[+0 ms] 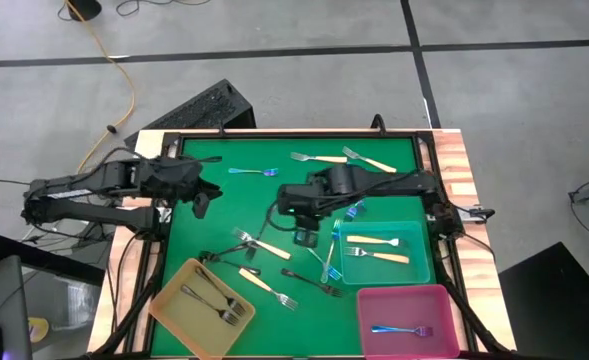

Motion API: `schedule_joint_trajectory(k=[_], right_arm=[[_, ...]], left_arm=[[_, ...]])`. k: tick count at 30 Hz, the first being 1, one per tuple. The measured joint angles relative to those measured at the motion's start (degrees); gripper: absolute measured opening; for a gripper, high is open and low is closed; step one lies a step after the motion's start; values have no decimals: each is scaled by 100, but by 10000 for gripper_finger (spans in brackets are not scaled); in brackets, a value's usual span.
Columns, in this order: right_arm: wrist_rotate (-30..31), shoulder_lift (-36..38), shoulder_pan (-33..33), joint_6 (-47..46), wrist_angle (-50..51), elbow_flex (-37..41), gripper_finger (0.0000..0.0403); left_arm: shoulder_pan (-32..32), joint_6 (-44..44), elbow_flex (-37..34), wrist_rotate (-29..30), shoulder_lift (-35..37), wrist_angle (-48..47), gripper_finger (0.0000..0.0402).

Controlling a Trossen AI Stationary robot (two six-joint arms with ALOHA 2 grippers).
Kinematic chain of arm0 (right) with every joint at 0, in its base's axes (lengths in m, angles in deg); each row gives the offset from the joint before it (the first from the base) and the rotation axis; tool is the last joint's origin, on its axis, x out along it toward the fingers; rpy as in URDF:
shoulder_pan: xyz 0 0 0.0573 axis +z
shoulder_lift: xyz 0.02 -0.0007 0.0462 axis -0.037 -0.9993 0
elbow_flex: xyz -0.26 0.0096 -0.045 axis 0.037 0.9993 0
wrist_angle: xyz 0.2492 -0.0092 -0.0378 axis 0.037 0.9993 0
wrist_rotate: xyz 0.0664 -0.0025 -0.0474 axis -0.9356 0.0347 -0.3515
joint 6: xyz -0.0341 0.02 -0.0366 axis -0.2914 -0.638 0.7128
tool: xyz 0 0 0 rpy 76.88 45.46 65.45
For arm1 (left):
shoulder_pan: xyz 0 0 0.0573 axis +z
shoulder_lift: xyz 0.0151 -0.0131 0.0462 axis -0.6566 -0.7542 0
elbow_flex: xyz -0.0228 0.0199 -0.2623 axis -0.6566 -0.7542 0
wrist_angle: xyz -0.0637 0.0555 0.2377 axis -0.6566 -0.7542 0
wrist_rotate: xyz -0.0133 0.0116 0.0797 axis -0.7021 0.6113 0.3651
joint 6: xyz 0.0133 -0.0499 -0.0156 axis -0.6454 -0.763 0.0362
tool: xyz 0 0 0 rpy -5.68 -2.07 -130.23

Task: Sort silverware by color (type)
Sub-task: Put the purple fork into the pink bin

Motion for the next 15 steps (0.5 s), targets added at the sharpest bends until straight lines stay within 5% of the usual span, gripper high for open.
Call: schedule_joint_trajectory(k=[6,15], right_arm=[[3,451,446,-523,376,86,134],[-39,794,1396,-987,376,136,134]], left_arm=[[-5,-81,-272,178,-750,303,88],[440,1063,79,160,-2252,1096,88]])
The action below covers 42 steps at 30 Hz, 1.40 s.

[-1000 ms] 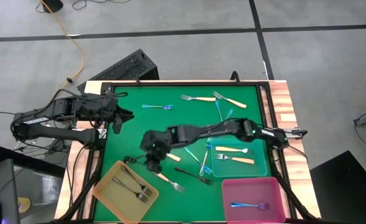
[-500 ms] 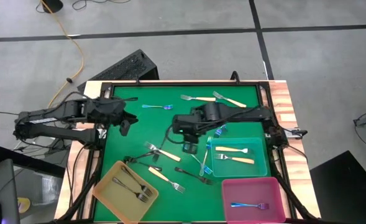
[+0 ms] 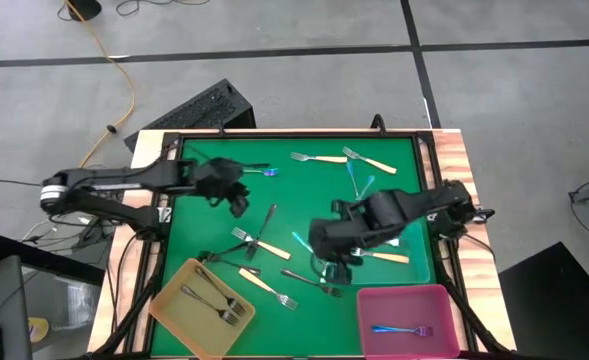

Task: Sort silverware by color (type)
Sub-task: Put the purple fork into the pink bin

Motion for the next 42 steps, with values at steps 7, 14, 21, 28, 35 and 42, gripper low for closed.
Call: schedule_joint_trajectory(k=[7,14,21,28,35,42], right_arm=[[431,15,741,-201,2,0,134],[800,-7,1091,-315,5,0,134],[1008,-7,1061,-816,5,0,134],[1195,-7,727,-1432,4,0,134],[1236,-9,440,-1541,-8,0,134],[1356,-11,280,-1480,-14,-2,134]], left_arm=[[542,1889,979,-39,-1412,-361,107],[1311,3332,1889,-184,-2647,-1297,159],[2199,4901,1896,-785,-3073,-1265,192],[2865,5631,1898,-1242,-3291,-1119,194],[2693,5710,1885,-1258,-3476,-811,194],[2597,5746,1921,-970,-3788,-592,194]])
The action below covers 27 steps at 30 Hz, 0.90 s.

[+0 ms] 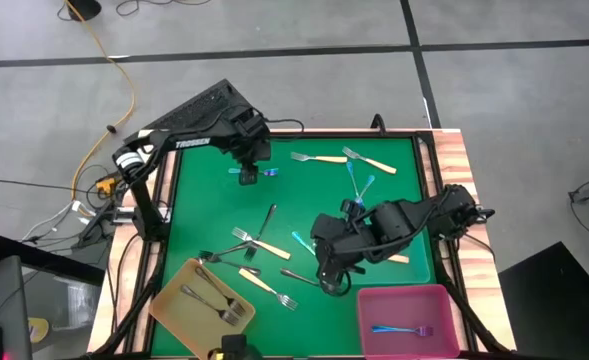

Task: Sort silverware by color (type)
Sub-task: Put the purple fork into the pink bin

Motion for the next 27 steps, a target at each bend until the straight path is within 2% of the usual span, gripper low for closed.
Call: schedule_joint_trajectory(k=[7,14,23,27], right_arm=[[1,0,-88,33,17,0,134],[1,0,-78,31,15,0,134],[-2,0,-72,35,17,0,134],[-2,0,-72,61,18,0,134]], left_arm=[[-105,-44,53,293,-369,-47,194],[-102,-151,234,301,-448,-118,192],[-126,-127,244,448,-443,-380,153],[-137,-498,647,590,-431,-832,137]])
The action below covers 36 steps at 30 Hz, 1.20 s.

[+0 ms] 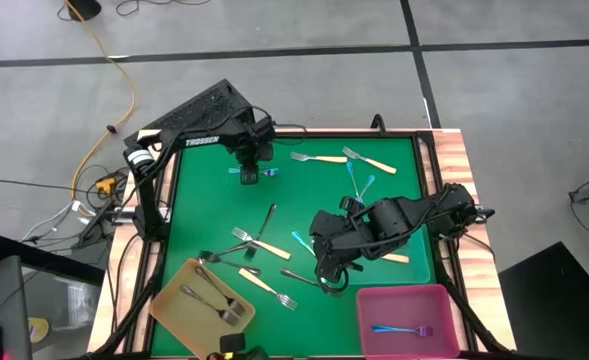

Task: Sort silverware by color (type)
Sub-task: Put the purple fork into the pink bin

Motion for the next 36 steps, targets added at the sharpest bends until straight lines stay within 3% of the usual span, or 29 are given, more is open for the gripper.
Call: schedule_joint_trajectory(k=[6,11,13,17,25,28,36], right_arm=[[-2,0,0,94,2,0,134],[-4,0,45,90,3,0,134],[-6,0,88,87,3,0,134],[-9,0,159,79,3,0,134],[-11,-2,223,62,2,-2,134],[-13,-1,276,62,0,-2,134],[-13,-1,304,64,-71,-2,134]], left_arm=[[-65,-932,853,-473,19,-21,91],[-192,-2323,891,-467,18,527,14],[-253,-2795,891,-421,14,706,9],[-483,-2853,888,-239,6,978,40],[-1057,-2282,578,-345,-6,1254,142],[-1127,-2328,427,-16,-7,1480,175],[-930,-2938,127,359,-4,1505,218]])
